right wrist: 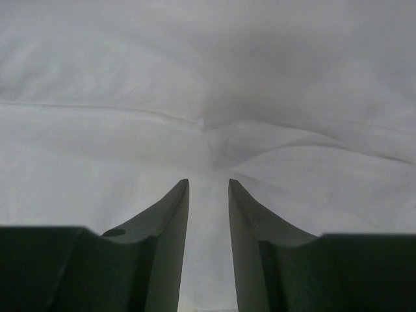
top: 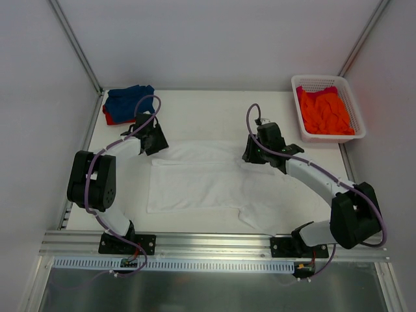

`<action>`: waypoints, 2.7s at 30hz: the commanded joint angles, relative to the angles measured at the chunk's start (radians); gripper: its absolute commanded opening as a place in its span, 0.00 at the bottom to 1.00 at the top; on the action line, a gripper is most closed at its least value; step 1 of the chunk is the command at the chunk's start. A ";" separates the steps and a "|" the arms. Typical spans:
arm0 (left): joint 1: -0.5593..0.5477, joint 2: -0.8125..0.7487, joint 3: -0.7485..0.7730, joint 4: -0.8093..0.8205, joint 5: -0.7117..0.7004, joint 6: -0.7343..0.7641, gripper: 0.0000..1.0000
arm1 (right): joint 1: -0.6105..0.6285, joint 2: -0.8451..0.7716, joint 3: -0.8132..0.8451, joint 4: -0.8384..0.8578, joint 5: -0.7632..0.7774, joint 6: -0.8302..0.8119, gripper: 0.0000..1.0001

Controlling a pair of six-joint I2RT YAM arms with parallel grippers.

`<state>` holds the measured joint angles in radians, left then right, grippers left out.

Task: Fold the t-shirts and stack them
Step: Fold the tshirt

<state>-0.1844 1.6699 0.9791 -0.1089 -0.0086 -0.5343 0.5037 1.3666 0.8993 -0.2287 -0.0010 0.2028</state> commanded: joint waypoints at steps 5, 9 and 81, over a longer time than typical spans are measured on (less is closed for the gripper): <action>-0.009 -0.025 0.029 0.017 0.002 0.020 0.48 | -0.071 0.146 0.096 0.011 0.035 -0.108 0.33; -0.010 -0.021 0.032 0.015 0.004 0.020 0.48 | -0.105 0.207 0.112 0.040 0.029 -0.138 0.33; -0.010 -0.027 0.032 0.017 0.033 0.019 0.48 | 0.079 -0.078 -0.203 0.078 -0.011 0.049 0.27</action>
<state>-0.1844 1.6699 0.9791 -0.1089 0.0002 -0.5312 0.5484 1.3491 0.7128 -0.1295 -0.0322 0.2005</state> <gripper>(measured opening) 0.484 0.266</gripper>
